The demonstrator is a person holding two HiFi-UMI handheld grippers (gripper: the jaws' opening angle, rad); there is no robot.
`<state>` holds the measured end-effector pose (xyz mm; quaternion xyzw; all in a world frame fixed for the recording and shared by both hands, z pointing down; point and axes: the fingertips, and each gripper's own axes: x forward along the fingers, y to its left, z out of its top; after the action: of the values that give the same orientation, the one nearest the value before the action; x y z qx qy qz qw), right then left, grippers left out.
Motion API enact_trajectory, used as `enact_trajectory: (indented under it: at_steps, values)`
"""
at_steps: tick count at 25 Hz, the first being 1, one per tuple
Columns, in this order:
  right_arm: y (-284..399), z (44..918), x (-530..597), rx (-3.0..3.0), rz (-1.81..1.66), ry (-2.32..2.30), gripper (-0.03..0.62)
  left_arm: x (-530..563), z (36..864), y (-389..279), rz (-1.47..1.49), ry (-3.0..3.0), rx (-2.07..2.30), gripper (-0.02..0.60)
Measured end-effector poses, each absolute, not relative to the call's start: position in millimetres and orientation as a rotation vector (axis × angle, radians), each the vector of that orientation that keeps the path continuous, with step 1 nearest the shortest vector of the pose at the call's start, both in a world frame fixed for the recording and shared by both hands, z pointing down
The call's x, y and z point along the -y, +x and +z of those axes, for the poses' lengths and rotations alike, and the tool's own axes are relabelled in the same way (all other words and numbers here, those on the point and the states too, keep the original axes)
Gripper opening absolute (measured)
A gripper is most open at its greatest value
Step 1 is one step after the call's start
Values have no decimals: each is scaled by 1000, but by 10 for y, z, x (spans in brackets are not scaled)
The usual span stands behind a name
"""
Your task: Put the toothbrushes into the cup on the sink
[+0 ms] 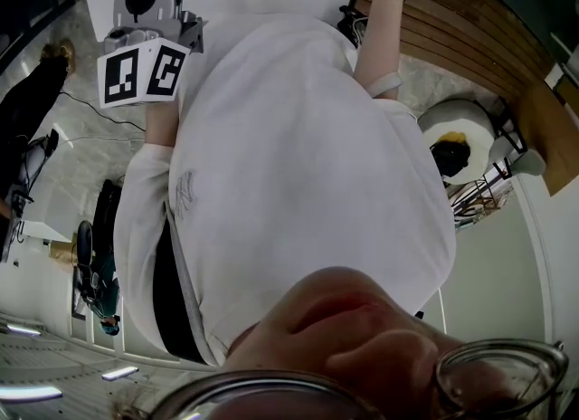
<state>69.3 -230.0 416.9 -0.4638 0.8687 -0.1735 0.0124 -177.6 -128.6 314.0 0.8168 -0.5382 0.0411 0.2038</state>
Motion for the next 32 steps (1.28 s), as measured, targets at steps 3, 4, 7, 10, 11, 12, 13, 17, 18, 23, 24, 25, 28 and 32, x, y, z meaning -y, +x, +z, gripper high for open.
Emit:
enact_trajectory:
  at_steps: [3, 4, 7, 10, 11, 12, 13, 17, 18, 23, 24, 25, 28, 32]
  values:
    - [701, 4231, 2306, -2723, -543, -1477, 14, 1283, 3146, -1774, 114, 2279, 1504, 2]
    - [704, 4268, 2305, -2732, -548, -1488, 14, 1284, 3148, -1773, 114, 2279, 1504, 2]
    - [713, 4397, 2283, -2775, -560, -1521, 15, 1288, 3152, -1777, 114, 2279, 1508, 2]
    - [708, 4480, 2258, -2814, -557, -1551, 15, 1288, 3160, -1785, 114, 2277, 1511, 2]
    - [709, 4491, 2258, -2815, -557, -1557, 14, 1289, 3164, -1784, 114, 2278, 1510, 2]
    - [710, 4499, 2263, -2814, -558, -1561, 14, 1291, 3169, -1780, 114, 2279, 1509, 2]
    - [711, 4507, 2270, -2812, -560, -1563, 15, 1293, 3173, -1775, 114, 2280, 1508, 2]
    - [715, 4504, 2287, -2804, -568, -1571, 15, 1296, 3155, -1766, 111, 2284, 1505, 2]
    - [717, 4490, 2287, -2804, -568, -1573, 15, 1292, 3137, -1768, 109, 2285, 1505, 2]
    - [721, 4466, 2304, -2801, -571, -1590, 15, 1284, 3088, -1777, 104, 2293, 1504, 2]
    - [722, 4465, 2310, -2801, -575, -1599, 17, 1285, 3084, -1777, 103, 2295, 1502, 2]
    - [722, 4460, 2316, -2796, -584, -1602, 17, 1285, 3081, -1776, 103, 2296, 1500, 2]
    - [752, 4439, 2311, -2755, -642, -1586, 161, 1260, 3075, -1753, 100, 2301, 1496, 2]
    - [811, 4392, 2262, -2741, -642, -1599, 179, 1199, 3065, -1714, 92, 2312, 1492, 2]
